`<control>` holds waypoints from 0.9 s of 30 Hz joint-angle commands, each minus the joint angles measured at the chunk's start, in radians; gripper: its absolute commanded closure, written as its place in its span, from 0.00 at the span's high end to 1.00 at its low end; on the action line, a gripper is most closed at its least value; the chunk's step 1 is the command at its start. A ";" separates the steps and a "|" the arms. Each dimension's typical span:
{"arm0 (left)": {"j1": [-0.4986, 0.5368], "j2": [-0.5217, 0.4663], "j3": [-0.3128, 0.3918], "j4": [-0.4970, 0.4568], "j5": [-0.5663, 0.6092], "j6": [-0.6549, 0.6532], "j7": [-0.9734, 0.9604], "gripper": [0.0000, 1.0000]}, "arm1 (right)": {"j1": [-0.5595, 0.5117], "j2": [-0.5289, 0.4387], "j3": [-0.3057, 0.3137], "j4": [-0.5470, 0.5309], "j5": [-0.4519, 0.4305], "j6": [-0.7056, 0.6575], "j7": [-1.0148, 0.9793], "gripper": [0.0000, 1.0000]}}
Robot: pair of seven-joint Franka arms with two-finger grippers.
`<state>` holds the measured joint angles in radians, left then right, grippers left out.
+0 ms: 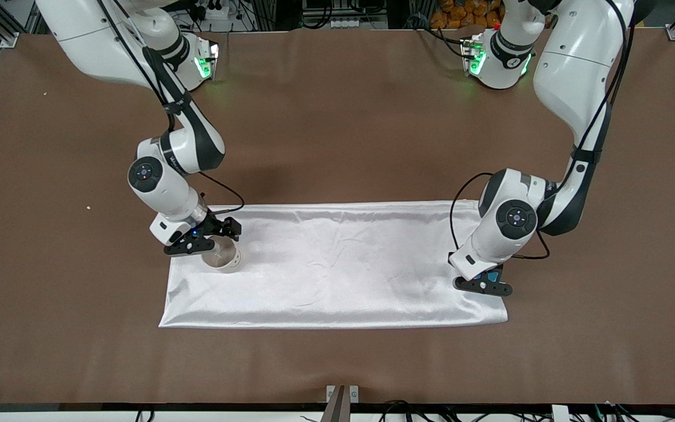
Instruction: Place blue cup into white mug on table
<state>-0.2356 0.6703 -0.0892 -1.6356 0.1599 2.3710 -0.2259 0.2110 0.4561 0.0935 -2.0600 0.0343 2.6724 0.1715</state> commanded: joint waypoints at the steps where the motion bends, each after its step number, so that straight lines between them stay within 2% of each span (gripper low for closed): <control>1: 0.007 -0.008 -0.007 -0.015 0.021 0.005 -0.016 0.00 | -0.007 0.030 0.000 0.030 -0.036 0.020 0.014 1.00; 7: 0.007 -0.026 -0.007 -0.016 0.021 -0.009 -0.020 0.00 | -0.007 0.052 0.000 0.046 -0.037 0.034 0.013 0.98; 20: 0.001 -0.121 -0.007 -0.006 0.023 -0.140 -0.018 0.00 | 0.001 0.091 0.000 0.050 -0.036 0.078 0.017 0.97; 22: 0.001 -0.141 -0.010 -0.004 0.023 -0.165 -0.018 0.00 | 0.001 0.091 0.000 0.050 -0.036 0.078 0.017 0.92; 24: 0.001 -0.170 -0.010 -0.006 0.023 -0.190 -0.020 0.00 | 0.002 0.093 0.000 0.050 -0.036 0.078 0.017 0.82; 27: -0.002 -0.212 -0.010 -0.006 0.023 -0.236 -0.027 0.00 | 0.004 0.091 0.000 0.049 -0.037 0.078 0.017 0.55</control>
<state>-0.2359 0.5425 -0.0943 -1.6228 0.1599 2.2090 -0.2259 0.2123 0.5333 0.0916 -2.0292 0.0170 2.7460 0.1714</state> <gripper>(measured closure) 0.952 0.150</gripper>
